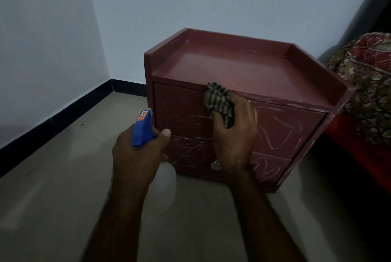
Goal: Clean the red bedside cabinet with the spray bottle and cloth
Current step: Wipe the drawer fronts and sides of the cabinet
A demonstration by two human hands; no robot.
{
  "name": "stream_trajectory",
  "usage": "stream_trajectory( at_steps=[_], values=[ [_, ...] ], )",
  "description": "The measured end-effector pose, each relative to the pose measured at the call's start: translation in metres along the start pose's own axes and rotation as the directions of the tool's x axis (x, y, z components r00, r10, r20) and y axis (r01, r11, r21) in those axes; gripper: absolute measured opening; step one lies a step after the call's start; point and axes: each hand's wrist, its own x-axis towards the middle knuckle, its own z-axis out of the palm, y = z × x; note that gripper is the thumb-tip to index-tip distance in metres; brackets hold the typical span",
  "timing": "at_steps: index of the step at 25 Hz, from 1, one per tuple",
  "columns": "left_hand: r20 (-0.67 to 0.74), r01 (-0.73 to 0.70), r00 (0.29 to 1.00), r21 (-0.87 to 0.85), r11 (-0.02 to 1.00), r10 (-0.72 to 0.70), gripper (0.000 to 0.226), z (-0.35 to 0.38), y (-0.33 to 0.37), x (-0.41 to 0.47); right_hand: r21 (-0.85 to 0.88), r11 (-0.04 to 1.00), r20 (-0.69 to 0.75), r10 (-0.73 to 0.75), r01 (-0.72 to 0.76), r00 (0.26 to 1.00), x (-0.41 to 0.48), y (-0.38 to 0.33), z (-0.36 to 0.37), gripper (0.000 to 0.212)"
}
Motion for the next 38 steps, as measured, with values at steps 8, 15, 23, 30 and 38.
stream_trajectory(
  at_steps=[8,15,23,30,38],
  values=[
    [0.001,-0.014,1.0,0.004,1.0,0.014,0.018,0.004,0.007,-0.001,-0.016,0.981,-0.165,0.186,-0.191,0.969,0.011,0.016,-0.039,0.04],
    [0.074,0.002,0.997,-0.054,0.999,0.002,0.015,0.019,0.015,-0.016,0.028,0.977,-0.143,0.215,-0.213,0.966,0.008,0.017,-0.04,0.044],
    [0.167,-0.035,0.984,-0.113,0.993,0.054,0.015,0.036,0.026,-0.021,-0.012,0.977,-0.075,0.209,-0.211,0.975,0.005,0.025,-0.044,0.044],
    [0.207,-0.037,0.977,-0.099,0.994,0.057,0.013,0.048,0.024,-0.019,-0.013,0.972,-0.115,0.23,-0.233,0.966,0.007,0.033,-0.056,0.043],
    [0.247,-0.054,0.965,-0.128,0.99,0.085,0.008,0.06,0.024,-0.023,0.02,0.933,-0.199,0.357,-0.361,0.913,0.013,0.041,-0.076,0.045]
  ],
)
